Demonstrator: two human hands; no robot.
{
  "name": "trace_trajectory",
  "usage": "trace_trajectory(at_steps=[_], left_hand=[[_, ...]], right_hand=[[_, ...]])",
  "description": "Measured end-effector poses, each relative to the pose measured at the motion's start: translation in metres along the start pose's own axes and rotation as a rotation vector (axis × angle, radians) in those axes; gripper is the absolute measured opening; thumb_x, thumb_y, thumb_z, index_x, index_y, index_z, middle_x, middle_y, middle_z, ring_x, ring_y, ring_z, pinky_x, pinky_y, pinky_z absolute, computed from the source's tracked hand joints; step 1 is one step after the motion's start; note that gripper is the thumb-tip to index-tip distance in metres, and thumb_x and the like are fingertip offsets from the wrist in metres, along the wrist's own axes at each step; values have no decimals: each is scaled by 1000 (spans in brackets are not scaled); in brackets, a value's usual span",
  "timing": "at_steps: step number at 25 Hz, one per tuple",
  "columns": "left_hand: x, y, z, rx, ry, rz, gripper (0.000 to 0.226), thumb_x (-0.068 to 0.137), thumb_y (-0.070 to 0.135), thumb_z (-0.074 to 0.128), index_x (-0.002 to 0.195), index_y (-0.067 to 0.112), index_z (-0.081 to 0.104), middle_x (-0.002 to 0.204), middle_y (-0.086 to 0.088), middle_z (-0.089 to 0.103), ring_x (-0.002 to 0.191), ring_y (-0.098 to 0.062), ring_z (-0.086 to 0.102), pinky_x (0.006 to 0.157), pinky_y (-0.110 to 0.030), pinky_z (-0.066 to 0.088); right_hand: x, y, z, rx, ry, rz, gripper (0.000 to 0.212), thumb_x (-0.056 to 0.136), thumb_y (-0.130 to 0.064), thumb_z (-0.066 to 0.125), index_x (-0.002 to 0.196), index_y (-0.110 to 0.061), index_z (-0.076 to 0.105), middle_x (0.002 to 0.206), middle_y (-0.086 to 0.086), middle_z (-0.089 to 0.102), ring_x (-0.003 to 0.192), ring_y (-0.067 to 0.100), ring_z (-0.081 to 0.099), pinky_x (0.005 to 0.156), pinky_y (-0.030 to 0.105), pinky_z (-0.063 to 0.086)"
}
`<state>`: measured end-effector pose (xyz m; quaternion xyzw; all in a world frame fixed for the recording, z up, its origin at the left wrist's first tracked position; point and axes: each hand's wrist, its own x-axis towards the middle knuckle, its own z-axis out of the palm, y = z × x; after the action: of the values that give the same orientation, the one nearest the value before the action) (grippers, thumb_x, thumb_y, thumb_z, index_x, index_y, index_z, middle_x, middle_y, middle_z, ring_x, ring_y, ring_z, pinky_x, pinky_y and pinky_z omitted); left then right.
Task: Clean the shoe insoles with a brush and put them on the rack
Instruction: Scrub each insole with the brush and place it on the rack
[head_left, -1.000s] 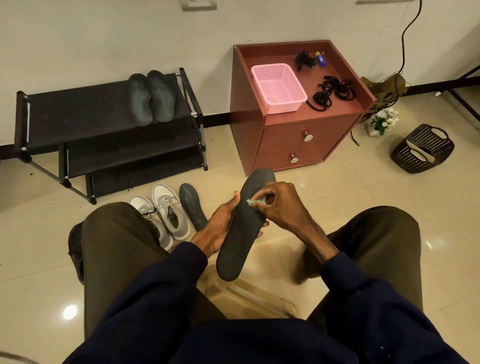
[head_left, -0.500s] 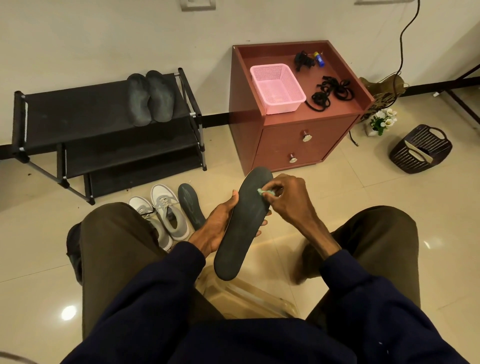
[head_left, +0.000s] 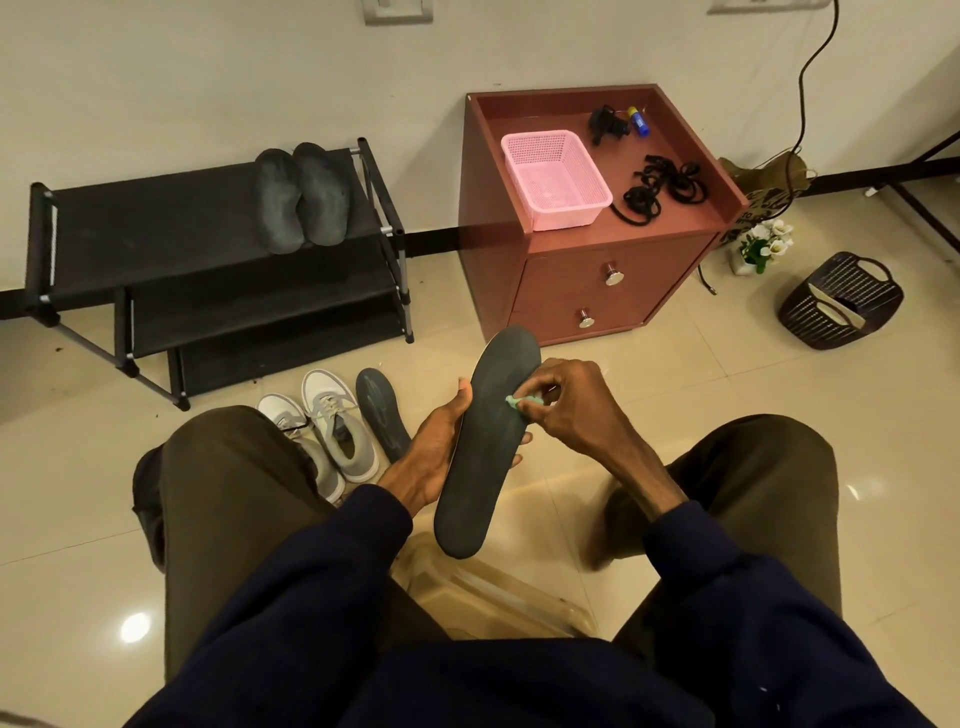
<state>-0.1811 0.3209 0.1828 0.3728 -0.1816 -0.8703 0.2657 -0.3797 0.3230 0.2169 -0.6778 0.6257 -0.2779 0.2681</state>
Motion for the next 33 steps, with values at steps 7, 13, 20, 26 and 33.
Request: trace_trajectory(at_steps=[7, 13, 20, 26, 33], left_hand=[[-3, 3, 5, 57, -88, -54, 72, 103, 63, 31, 142, 6, 53, 139, -21, 61, 119, -37, 64, 105, -52, 48], [-2, 0, 1, 92, -70, -54, 73, 103, 64, 33, 146, 7, 50, 141, -22, 59, 127, -40, 59, 108, -53, 47], [0, -9, 8, 333, -163, -92, 70, 105, 60, 30, 142, 6, 54, 134, -22, 64, 117, -39, 64, 105, -55, 45], [0, -5, 5, 117, 48, -18, 64, 101, 60, 40, 140, 11, 55, 127, -22, 68, 116, -44, 66, 100, -59, 52], [2, -6, 3, 161, -119, -89, 74, 104, 64, 30, 146, 7, 50, 142, -22, 58, 125, -38, 59, 109, -53, 43]], right_hand=[[-1, 17, 1, -9, 326, 7, 12, 86, -13, 81, 98, -12, 80, 95, 0, 73, 79, 5, 65, 73, 19, 57], [2, 11, -2, 32, 189, 89, 8, 84, -16, 84, 90, -12, 81, 86, -1, 75, 68, 6, 66, 64, 16, 57], [0, 12, 0, 123, 504, 159, 11, 86, -11, 80, 95, -18, 78, 89, -7, 71, 80, 4, 68, 73, 26, 61], [-8, -15, 21, 188, -36, 4, 10, 83, -13, 84, 93, -14, 82, 90, -3, 72, 77, 14, 70, 68, 31, 63], [2, 21, -3, -46, 455, 65, 12, 87, -9, 78, 98, -14, 78, 95, -1, 71, 81, 4, 65, 74, 27, 61]])
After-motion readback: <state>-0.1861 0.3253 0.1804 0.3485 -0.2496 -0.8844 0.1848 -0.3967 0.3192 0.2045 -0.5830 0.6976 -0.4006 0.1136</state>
